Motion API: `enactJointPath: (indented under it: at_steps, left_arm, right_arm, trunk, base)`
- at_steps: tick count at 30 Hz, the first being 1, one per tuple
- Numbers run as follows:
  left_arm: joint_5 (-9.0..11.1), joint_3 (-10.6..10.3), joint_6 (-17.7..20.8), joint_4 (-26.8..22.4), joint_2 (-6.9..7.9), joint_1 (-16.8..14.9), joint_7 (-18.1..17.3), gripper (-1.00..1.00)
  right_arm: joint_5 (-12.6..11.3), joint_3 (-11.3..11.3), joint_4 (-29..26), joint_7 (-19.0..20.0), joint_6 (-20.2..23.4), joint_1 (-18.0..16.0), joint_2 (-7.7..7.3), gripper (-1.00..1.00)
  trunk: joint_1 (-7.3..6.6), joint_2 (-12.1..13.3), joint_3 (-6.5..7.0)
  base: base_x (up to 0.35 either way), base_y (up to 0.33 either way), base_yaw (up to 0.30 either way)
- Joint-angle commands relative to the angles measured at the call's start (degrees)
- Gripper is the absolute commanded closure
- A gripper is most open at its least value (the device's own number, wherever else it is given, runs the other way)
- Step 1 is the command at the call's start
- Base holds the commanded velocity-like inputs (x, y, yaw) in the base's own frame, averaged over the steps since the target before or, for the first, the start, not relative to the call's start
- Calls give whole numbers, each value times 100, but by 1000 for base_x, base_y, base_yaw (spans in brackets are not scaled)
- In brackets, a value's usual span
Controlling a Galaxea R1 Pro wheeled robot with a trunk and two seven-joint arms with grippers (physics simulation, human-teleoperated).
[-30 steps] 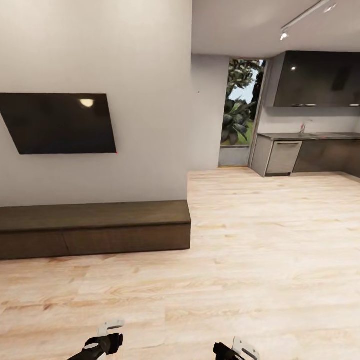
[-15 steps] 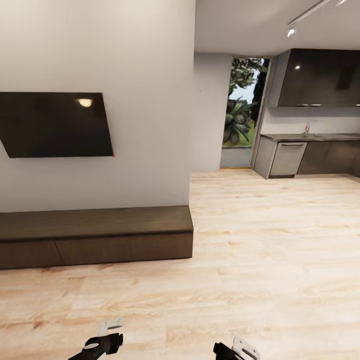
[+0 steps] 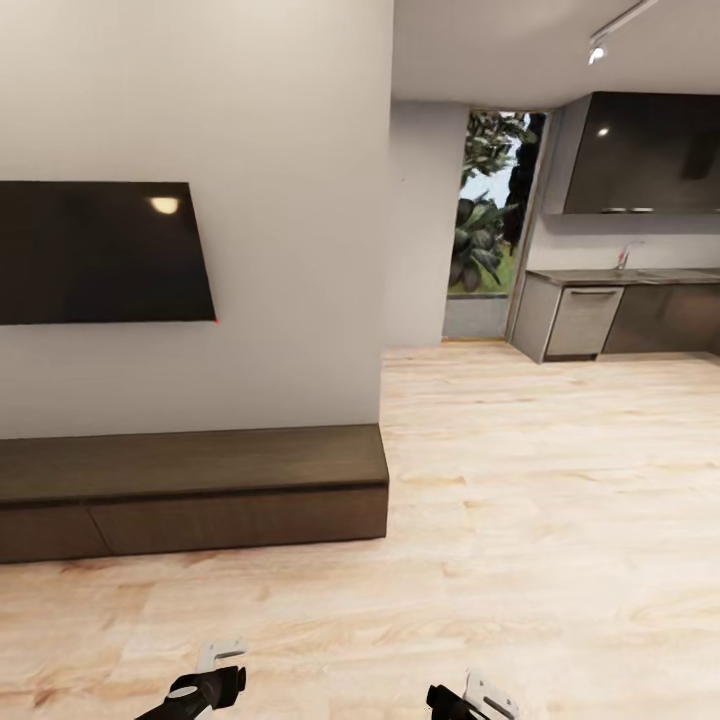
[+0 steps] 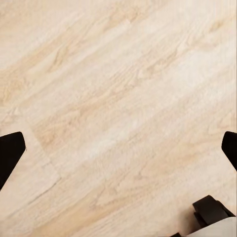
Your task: Place each of the two pumpkins and all three candles from the living room inside a cabinet in the living room (use any cabinet), then make sure every cabinet is closed, and position the cauldron so it is next to a table in the living room.
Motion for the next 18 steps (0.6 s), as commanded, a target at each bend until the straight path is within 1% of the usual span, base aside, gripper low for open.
enactJointPath:
  at_steps: [1,18]
  left_arm:
    - [40,-49,-7,-6,1,-2,23,-100]
    - [29,-49,-7,-6,1,-1,23,-100]
  right_arm:
    - [-58,45,0,-25,-32,-4,-2,-100]
    - [-56,45,0,-26,-32,-4,-3,-100]
  trunk:
    - [3,-3,-6]
    - [3,-3,-6]
  base:
    - [335,0,0]
    - [335,0,0]
